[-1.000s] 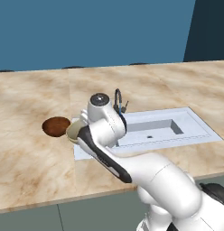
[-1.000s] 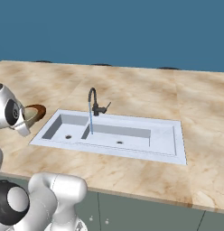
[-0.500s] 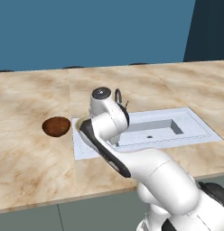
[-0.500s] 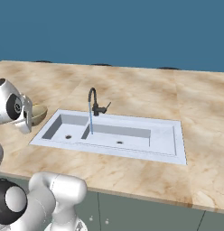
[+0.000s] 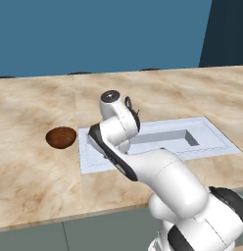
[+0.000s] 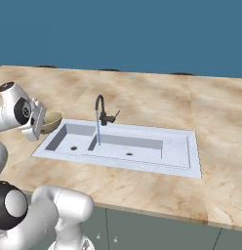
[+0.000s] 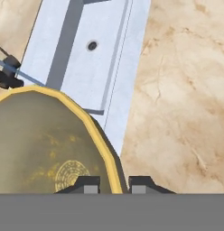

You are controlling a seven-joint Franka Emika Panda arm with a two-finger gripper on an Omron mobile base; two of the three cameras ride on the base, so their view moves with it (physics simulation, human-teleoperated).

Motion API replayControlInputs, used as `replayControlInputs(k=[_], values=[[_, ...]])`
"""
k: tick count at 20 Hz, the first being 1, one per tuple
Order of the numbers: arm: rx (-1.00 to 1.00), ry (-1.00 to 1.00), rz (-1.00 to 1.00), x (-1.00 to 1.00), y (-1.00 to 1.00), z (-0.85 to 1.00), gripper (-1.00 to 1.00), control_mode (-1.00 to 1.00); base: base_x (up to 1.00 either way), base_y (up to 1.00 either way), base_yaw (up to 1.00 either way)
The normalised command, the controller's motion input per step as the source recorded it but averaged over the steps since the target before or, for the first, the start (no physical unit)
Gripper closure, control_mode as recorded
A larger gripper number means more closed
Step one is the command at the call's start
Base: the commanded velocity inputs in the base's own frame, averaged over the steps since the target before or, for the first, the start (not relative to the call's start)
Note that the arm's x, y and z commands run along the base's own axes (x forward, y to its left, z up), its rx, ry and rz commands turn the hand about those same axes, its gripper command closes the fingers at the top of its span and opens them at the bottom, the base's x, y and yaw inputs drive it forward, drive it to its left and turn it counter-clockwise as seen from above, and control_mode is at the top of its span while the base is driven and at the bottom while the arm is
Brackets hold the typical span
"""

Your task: Rinse each bowl for a few seconds and place them down in the sink or on the counter.

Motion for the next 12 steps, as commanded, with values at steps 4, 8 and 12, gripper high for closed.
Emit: replayControlInputs(k=[4, 8, 12], values=[[0.06, 0.05, -0.04, 0.29, -0.31, -0.01, 1.0, -1.0, 0.0, 0.0, 0.0], [0.01, 0.01, -0.04, 0.26, -0.15, -0.05, 1.0, -1.0, 0.0, 0.0, 0.0], [0.0, 0.0, -0.05, 0.22, -0.13, -0.08, 1.0, -1.0, 0.0, 0.0, 0.0]])
